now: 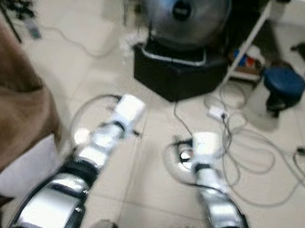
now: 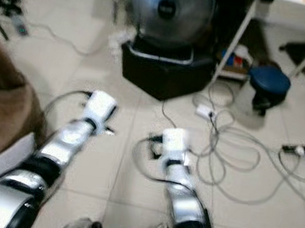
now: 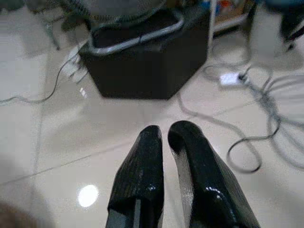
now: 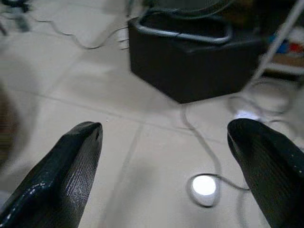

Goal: Move the pillow to the sofa from floor

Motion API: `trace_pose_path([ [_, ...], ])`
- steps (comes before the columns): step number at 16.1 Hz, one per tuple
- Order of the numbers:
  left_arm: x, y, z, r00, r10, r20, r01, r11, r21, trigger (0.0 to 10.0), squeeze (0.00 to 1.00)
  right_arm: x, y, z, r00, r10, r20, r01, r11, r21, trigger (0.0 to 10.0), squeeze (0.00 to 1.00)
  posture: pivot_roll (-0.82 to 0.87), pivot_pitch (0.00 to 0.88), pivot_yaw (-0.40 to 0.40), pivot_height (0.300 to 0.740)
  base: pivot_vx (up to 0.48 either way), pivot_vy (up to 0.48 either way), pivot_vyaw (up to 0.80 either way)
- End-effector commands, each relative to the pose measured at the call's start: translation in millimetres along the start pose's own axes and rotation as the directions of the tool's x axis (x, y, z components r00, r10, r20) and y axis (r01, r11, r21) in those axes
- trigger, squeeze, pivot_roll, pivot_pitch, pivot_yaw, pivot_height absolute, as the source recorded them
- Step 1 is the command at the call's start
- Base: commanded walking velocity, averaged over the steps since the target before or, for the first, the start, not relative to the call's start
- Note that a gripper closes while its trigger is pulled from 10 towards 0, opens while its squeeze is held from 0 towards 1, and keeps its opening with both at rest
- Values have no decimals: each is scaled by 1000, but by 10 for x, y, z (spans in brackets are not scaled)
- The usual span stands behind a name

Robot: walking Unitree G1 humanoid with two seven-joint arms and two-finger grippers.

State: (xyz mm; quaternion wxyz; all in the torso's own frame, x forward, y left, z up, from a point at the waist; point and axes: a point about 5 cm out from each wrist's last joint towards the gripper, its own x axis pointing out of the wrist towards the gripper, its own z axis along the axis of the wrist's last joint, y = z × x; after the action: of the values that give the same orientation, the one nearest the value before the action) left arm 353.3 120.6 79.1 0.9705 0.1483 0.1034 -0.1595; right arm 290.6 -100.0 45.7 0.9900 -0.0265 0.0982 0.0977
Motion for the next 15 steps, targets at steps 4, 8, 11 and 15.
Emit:
trace_pose_path([
  [4,37,-126,71,999,-34,18,34,999,29,10000,0,-38,-121,-39,1000,-16,-19,15,999,-38,10000,0,-188,156,-3,740,480,0,0],
  [8,37,-121,73,999,-29,20,29,1000,8,10000,0,-31,-109,-46,999,-11,-31,10,999,-36,10000,0,-187,156,-3,740,480,0,0],
  [11,38,-123,59,1000,-22,8,22,1000,11,10000,0,-33,-117,-48,999,-15,-36,13,999,-30,10000,0,-189,162,-4,740,320,0,0],
  [15,36,-156,65,1000,-17,20,16,1000,7,10000,0,-36,-118,-37,999,-5,-32,4,999,-45,10000,0,-194,171,-7,740,0,0,192],
])
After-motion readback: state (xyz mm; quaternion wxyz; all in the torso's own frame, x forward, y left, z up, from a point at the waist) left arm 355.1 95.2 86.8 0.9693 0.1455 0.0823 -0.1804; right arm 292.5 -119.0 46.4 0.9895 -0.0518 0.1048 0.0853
